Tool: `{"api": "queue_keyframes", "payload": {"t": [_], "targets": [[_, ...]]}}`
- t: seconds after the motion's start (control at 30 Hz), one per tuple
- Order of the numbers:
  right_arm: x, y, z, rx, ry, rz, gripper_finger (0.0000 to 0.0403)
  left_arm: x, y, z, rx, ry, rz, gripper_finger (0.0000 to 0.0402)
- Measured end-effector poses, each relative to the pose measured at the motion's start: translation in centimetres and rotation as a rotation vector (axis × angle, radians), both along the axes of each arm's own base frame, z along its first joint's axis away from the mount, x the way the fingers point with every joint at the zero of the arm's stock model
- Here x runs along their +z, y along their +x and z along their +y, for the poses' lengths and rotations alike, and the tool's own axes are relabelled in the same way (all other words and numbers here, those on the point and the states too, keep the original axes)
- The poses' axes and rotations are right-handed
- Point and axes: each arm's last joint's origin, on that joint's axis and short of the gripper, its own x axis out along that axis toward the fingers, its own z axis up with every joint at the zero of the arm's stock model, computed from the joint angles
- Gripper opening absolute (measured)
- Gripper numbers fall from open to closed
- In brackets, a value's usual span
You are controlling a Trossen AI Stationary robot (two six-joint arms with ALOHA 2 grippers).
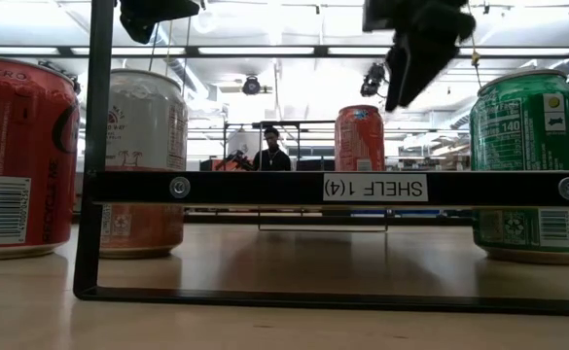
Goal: Place canned beverage on shelf
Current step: Put the top red soda can on the shelf
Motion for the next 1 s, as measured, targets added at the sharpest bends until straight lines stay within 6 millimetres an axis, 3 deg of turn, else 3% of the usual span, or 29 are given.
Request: {"api": "queue_keyframes", "payload": {"t": [0.23,0.47,0.7,1.0], "targets": [[-3.2,-0.1,-1.1,-0.019,0.050,-0.048,0.0389,0.0,0.0,0.0,0.001,-0.001,-0.001,0.0194],[-5.0,0.2,-1.2,-0.015,0.115,-0.099,0.0389,0.0,0.0,0.0,0.002,-0.006,-0.001,0.0194],[-5.3,0.2,-0.3,-0.019,0.147,-0.115,0.0389,0.0,0.0,0.0,0.002,-0.007,-0.001,0.0194],[-4.9,0.8,2.4,0.043,0.240,-0.204,0.0389,0.0,0.0,0.0,0.002,-0.007,-0.001,0.0194]]}}
